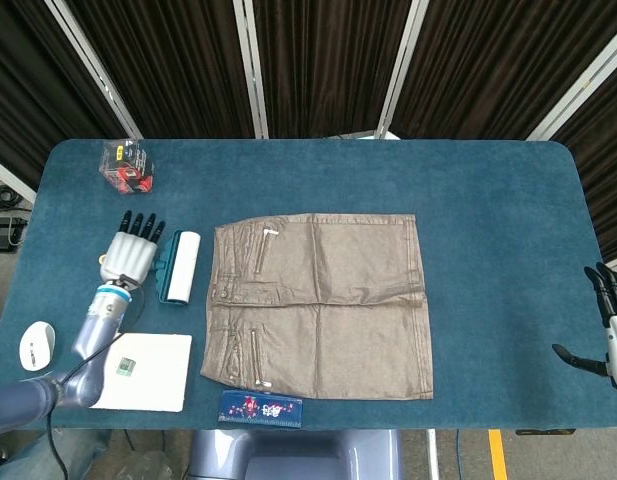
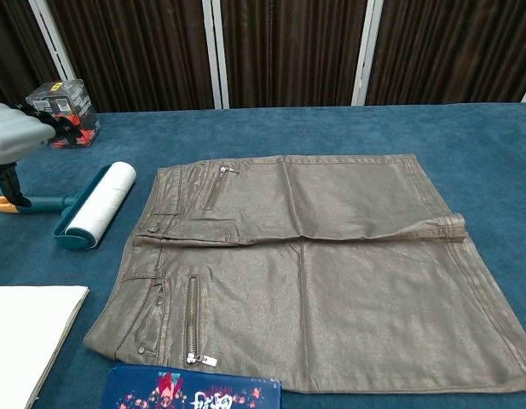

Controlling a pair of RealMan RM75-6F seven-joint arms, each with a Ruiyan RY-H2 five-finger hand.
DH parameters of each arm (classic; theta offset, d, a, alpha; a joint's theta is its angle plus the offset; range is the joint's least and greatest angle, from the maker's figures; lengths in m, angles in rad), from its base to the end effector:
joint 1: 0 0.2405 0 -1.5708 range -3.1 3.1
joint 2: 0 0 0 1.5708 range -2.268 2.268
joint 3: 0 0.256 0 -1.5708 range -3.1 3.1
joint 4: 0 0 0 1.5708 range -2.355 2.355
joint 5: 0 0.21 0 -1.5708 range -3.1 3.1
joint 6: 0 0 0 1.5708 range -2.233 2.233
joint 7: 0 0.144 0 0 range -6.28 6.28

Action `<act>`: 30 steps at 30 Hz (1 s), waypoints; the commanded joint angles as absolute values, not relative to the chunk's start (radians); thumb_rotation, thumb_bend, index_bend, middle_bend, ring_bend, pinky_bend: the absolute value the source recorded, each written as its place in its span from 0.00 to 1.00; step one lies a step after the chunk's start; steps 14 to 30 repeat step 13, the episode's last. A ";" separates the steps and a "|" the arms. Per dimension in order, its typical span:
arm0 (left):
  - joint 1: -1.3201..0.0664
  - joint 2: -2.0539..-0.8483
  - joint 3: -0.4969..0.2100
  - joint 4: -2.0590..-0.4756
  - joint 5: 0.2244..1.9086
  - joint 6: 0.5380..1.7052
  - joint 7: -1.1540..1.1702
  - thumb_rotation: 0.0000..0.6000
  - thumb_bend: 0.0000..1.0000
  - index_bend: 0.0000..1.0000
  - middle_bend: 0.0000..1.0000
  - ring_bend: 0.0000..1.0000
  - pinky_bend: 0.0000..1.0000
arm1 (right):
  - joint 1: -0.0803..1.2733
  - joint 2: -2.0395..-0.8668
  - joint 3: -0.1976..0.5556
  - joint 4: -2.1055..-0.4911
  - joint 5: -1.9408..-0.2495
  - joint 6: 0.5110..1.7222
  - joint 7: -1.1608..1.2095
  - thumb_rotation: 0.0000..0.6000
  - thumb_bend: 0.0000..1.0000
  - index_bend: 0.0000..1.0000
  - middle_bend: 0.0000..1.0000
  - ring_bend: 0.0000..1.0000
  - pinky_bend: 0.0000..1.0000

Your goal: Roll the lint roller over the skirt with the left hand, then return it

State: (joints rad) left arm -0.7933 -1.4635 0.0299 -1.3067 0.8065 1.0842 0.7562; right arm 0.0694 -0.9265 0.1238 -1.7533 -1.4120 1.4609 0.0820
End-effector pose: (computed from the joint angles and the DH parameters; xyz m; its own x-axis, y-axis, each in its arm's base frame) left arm -0.2467 0.3711 0.0388 0.8569 0.1795 0.4832 0.5104 -0.1645 -0.8441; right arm -0.3016 -0.1895 0.2175 0.3536 0.0485 0.9341 -0.9342 0.0687 0.3501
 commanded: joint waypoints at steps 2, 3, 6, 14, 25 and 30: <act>-0.688 -1.338 -0.021 -1.486 0.908 1.226 0.569 1.00 0.00 0.00 0.00 0.00 0.00 | 0.069 -0.925 0.120 -1.751 -1.421 1.463 0.090 1.00 0.00 0.00 0.00 0.00 0.00; -0.672 -1.322 -0.024 -1.512 0.924 1.248 0.543 1.00 0.00 0.00 0.00 0.00 0.00 | 0.068 -0.925 0.120 -1.750 -1.422 1.463 0.093 1.00 0.00 0.00 0.00 0.00 0.00; -0.602 -1.257 -0.026 -1.616 1.002 1.345 0.434 1.00 0.00 0.00 0.00 0.00 0.00 | 0.069 -0.923 0.118 -1.747 -1.426 1.461 0.106 1.00 0.00 0.00 0.00 0.00 0.00; -0.441 -1.158 0.041 -1.787 1.195 1.544 0.298 1.00 0.00 0.00 0.00 0.00 0.00 | 0.063 -0.916 0.120 -1.735 -1.442 1.482 0.132 1.00 0.00 0.00 0.00 0.00 0.00; -0.441 -1.158 0.041 -1.787 1.195 1.544 0.298 1.00 0.00 0.00 0.00 0.00 0.00 | 0.063 -0.916 0.120 -1.735 -1.442 1.482 0.132 1.00 0.00 0.00 0.00 0.00 0.00; -0.441 -1.158 0.041 -1.787 1.195 1.544 0.298 1.00 0.00 0.00 0.00 0.00 0.00 | 0.063 -0.916 0.120 -1.735 -1.442 1.482 0.132 1.00 0.00 0.00 0.00 0.00 0.00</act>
